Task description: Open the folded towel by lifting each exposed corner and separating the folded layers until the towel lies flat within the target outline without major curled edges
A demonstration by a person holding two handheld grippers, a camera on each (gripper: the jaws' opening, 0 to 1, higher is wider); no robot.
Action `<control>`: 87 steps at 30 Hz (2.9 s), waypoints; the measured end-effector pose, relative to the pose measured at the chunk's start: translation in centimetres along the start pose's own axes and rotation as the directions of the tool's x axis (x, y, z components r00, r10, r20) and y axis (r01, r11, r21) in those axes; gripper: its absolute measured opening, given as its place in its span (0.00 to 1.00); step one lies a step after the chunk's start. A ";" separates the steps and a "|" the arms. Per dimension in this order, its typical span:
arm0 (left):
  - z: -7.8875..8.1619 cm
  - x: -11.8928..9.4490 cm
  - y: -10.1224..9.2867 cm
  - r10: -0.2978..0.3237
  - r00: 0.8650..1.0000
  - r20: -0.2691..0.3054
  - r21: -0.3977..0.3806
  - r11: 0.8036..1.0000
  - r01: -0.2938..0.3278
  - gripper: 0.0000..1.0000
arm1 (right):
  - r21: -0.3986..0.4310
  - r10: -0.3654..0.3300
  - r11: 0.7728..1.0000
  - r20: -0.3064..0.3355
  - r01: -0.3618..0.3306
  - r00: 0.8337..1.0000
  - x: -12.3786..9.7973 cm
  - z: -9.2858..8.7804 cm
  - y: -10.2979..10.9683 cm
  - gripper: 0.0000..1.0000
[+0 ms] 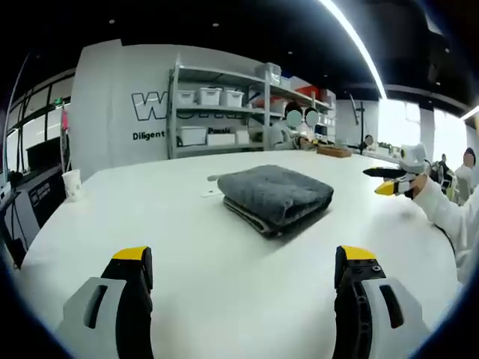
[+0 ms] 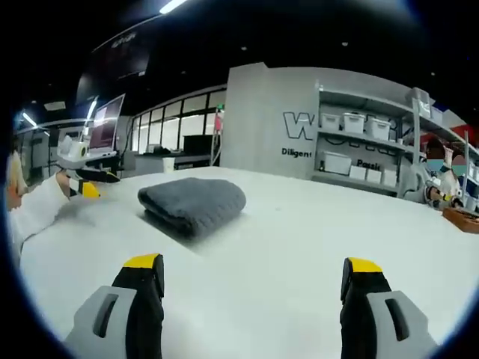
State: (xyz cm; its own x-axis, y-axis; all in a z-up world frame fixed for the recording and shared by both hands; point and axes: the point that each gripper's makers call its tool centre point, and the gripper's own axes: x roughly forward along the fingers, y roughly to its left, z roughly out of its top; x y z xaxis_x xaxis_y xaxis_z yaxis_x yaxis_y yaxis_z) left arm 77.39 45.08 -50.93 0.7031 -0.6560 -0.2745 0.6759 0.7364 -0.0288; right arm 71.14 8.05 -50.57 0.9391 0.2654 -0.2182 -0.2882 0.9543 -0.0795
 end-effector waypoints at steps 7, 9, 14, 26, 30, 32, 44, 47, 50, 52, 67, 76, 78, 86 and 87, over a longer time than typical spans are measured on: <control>0.3 -0.1 -0.6 -0.008 1.000 -0.001 0.013 1.000 0.008 1.00 | -0.007 -0.011 1.000 -0.049 0.011 0.999 0.5 -0.5 0.4 0.97; 0.7 -0.3 -0.6 -0.009 1.000 0.011 0.011 1.000 0.009 1.00 | -0.056 0.011 0.998 -0.072 -0.015 0.997 0.7 0.1 1.7 0.97; 1.2 -0.5 -0.7 -0.017 1.000 0.025 0.004 1.000 0.017 1.00 | -0.141 0.054 0.988 -0.078 -0.065 0.995 2.2 2.8 4.4 0.96; 1.8 -1.0 0.0 0.003 0.999 0.047 -0.005 1.000 -0.003 1.00 | -0.329 0.174 0.924 -0.087 -0.193 0.981 7.7 7.6 12.6 0.94; 1.8 -1.1 0.1 0.008 0.999 0.050 -0.011 1.000 -0.008 1.00 | -0.389 0.228 0.886 -0.113 -0.254 0.967 10.0 7.8 15.6 0.91; 1.8 -1.2 0.0 0.009 0.999 0.051 -0.013 1.000 -0.008 1.00 | -0.414 0.242 0.869 -0.123 -0.271 0.962 11.1 7.8 16.9 0.91; 1.8 -1.5 1.5 0.016 0.999 0.052 -0.021 1.000 -0.015 1.00 | -0.552 0.273 0.765 -0.188 -0.331 0.944 15.4 5.7 22.1 0.76; 1.6 -1.4 1.3 0.013 0.999 0.047 -0.022 1.000 -0.012 1.00 | -0.557 0.274 0.758 -0.199 -0.339 0.941 15.9 5.3 22.5 0.70; 1.4 -1.4 0.7 0.010 0.999 0.044 -0.025 1.000 -0.009 1.00 | -0.573 0.272 0.746 -0.204 -0.340 0.940 16.3 4.9 22.7 0.62; 1.4 -1.4 0.4 0.011 0.999 0.044 -0.025 1.000 -0.010 1.00 | -0.595 0.269 0.731 -0.198 -0.334 0.942 16.4 5.0 22.8 0.58; 0.9 -1.6 -0.7 0.017 0.999 0.039 -0.035 0.999 -0.016 1.00 | -0.663 0.324 0.653 -0.190 -0.364 0.927 16.6 4.4 24.3 0.21; 0.9 -1.4 -0.5 0.018 0.999 0.032 -0.036 0.999 -0.017 1.00 | -0.644 0.338 0.672 -0.171 -0.365 0.925 16.4 4.8 23.8 0.05; 0.9 -1.4 -0.5 0.018 0.999 0.033 -0.037 0.999 -0.016 1.00 | -0.641 0.340 0.679 -0.156 -0.357 0.927 16.2 5.2 23.6 0.03; 1.0 -1.2 1.0 0.021 0.999 0.032 -0.046 0.999 -0.019 1.00 | -0.632 0.353 0.689 -0.137 -0.356 0.926 15.6 5.8 22.8 0.01; 1.0 -1.1 1.3 0.022 0.999 0.030 -0.045 0.999 -0.020 1.00 | -0.630 0.350 0.694 -0.127 -0.348 0.928 15.5 6.1 22.6 0.01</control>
State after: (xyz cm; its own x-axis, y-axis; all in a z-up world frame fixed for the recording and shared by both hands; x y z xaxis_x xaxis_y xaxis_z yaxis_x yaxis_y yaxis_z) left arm 77.68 46.60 -49.72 0.7239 -0.6444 -0.2464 0.6508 0.7564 -0.0662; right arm 80.38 34.55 -49.82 0.7470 0.5629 -0.3538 -0.6448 0.4835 -0.5920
